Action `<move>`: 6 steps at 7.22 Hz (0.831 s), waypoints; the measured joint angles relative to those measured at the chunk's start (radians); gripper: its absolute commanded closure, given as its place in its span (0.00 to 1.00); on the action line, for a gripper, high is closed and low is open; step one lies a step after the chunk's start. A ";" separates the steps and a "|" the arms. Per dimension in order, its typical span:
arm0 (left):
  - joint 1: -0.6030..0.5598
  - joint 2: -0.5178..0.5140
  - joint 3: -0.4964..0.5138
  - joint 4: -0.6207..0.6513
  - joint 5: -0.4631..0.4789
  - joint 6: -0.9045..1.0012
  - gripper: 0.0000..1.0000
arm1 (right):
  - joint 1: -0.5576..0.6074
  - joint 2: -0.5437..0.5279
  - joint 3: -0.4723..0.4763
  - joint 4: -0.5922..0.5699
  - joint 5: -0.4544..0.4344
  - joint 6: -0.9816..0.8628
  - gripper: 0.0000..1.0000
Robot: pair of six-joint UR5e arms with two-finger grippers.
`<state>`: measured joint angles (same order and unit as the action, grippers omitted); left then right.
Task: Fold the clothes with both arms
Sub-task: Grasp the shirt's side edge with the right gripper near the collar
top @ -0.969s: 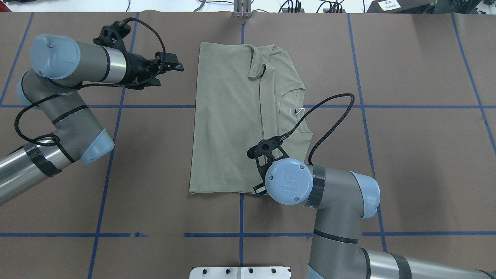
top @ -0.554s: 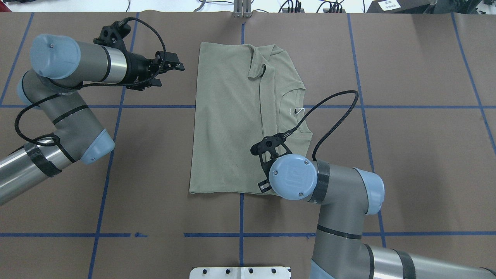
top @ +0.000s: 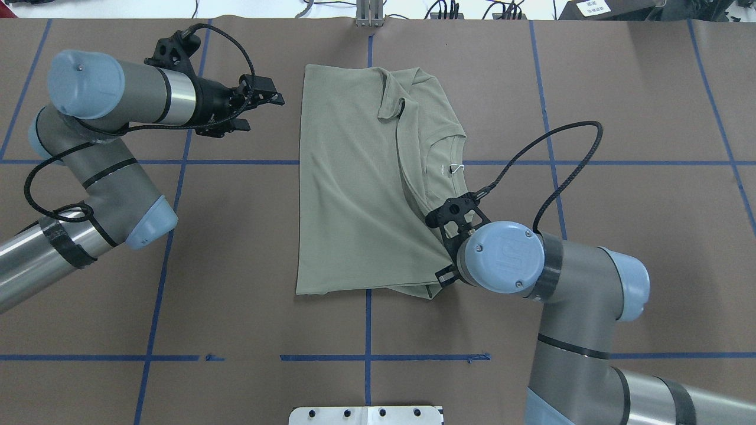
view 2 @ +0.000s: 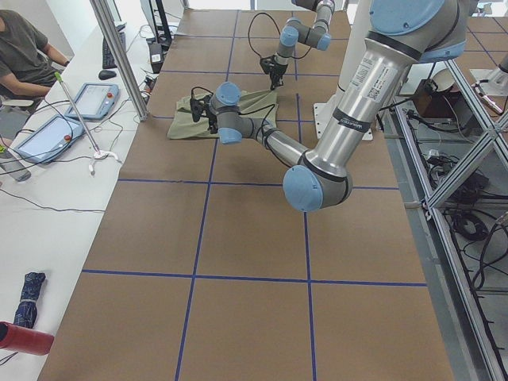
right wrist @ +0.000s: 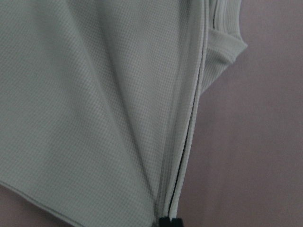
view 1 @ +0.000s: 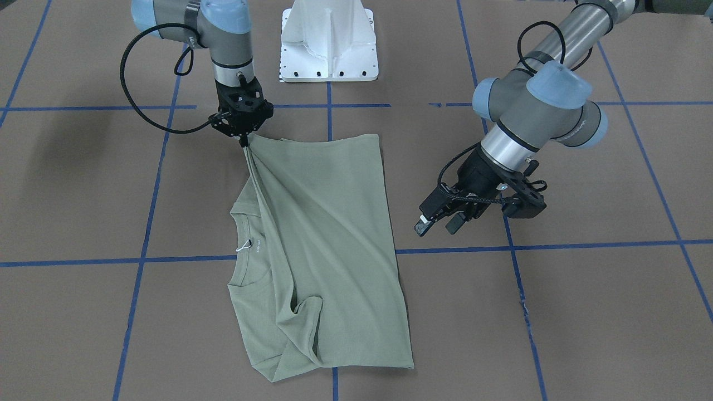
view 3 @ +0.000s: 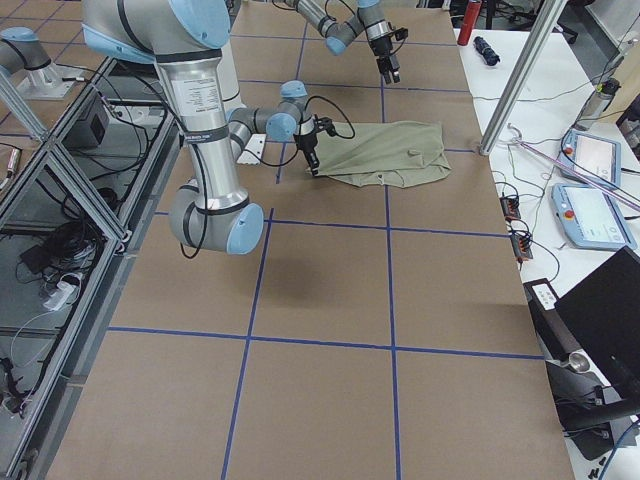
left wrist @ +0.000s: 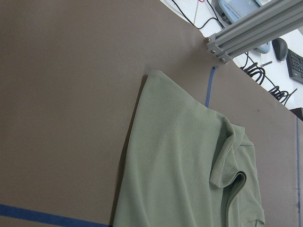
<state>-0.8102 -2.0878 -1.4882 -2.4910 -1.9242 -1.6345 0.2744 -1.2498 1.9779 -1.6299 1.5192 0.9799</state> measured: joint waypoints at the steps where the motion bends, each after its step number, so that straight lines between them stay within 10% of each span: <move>1: 0.000 -0.001 -0.001 0.000 0.000 -0.004 0.00 | -0.045 -0.016 0.007 -0.002 -0.036 0.063 0.87; 2: 0.000 -0.001 -0.001 0.000 0.000 -0.005 0.00 | -0.054 -0.018 0.010 -0.003 -0.046 0.084 0.02; 6: 0.000 -0.001 0.000 0.001 -0.001 -0.005 0.00 | 0.124 0.035 0.008 -0.005 0.100 0.042 0.00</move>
<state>-0.8099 -2.0886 -1.4881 -2.4904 -1.9250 -1.6398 0.3988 -1.2148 1.9857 -1.6346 1.6192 1.0219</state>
